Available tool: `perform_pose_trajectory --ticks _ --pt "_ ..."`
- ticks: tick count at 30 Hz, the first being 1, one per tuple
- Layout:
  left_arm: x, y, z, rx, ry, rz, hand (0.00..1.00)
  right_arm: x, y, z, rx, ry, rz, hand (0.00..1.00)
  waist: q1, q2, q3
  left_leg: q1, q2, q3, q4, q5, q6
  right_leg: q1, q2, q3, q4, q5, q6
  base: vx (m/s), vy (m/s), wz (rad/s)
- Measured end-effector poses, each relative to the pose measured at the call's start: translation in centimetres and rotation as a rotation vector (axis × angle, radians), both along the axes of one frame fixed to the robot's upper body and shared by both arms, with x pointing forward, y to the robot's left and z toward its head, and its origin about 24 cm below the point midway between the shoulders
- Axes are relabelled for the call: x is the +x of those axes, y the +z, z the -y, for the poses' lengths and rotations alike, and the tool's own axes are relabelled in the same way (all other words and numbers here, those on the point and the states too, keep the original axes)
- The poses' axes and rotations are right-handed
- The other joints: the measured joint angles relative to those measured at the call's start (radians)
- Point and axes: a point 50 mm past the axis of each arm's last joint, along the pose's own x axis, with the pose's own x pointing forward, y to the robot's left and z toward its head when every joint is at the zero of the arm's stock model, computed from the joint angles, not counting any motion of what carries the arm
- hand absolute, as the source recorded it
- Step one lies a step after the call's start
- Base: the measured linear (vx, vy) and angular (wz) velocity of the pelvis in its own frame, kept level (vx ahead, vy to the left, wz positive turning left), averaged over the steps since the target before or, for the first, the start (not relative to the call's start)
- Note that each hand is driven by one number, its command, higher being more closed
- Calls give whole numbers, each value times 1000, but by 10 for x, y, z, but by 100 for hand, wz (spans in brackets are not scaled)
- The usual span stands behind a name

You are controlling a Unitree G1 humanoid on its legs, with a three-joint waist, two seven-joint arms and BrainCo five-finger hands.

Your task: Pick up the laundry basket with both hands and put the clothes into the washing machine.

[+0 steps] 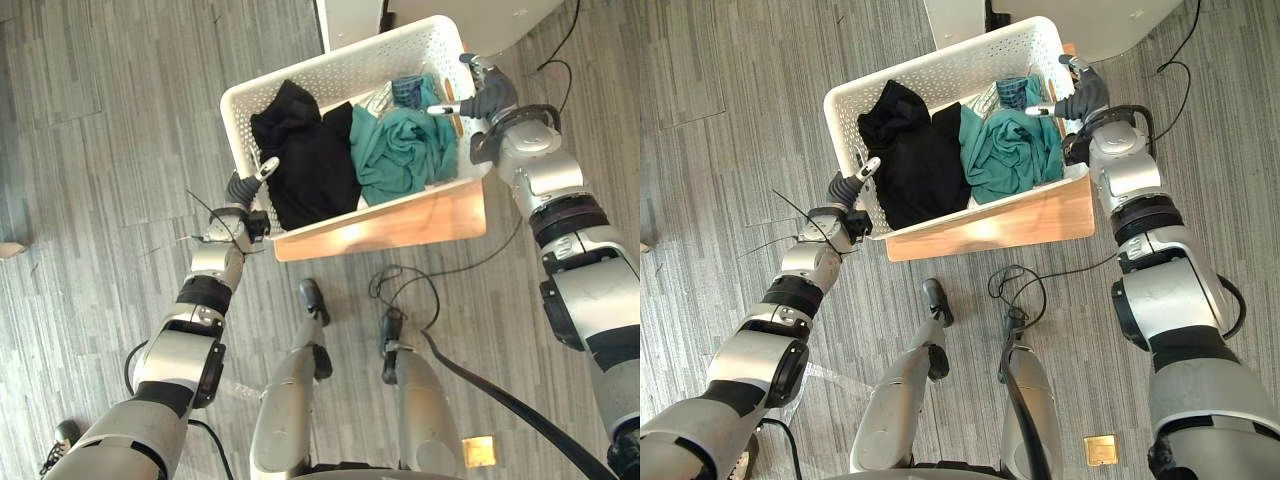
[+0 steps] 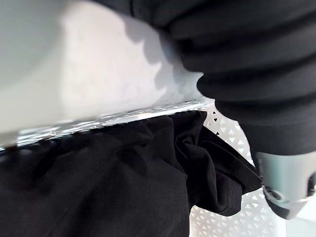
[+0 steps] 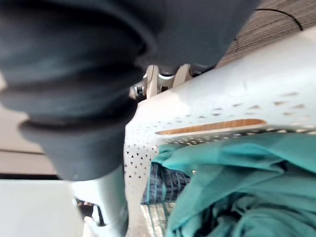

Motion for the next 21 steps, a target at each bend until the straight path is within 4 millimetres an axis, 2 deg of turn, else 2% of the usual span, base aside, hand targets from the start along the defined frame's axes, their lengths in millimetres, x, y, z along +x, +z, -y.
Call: perform_pose_trajectory --ticks 3,10,12,16,21 --pt "1 4 -2 -13 9 15 0 -2 8 -1 113 21 40 0 -1 0 0 -5 -1 1 -16 14 -16 -13 1 0 -1 5 -6 -12 -10 -2" --pt "1 4 -2 -16 9 16 0 -4 16 -6 138 58 77 0 0 0 0 -5 4 2 -19 14 -15 -18 7 4 -2 10 -11 -9 -11 -2" --pt "1 5 -2 -15 9 19 0 -4 16 -6 137 59 77 0 -1 0 0 -4 3 2 -28 24 -2 -20 9 3 -3 11 -11 0 0 0" --pt "1 5 2 12 -7 21 0 -4 15 -5 86 48 62 0 -1 0 0 -6 2 -2 -32 26 1 -21 8 -3 -3 11 -12 0 0 0" --pt "0 5 2 27 -6 26 0 -4 10 -1 -97 55 11 0 -3 0 0 -8 2 -12 -32 27 1 -21 8 -10 0 10 -12 -3 -12 2"
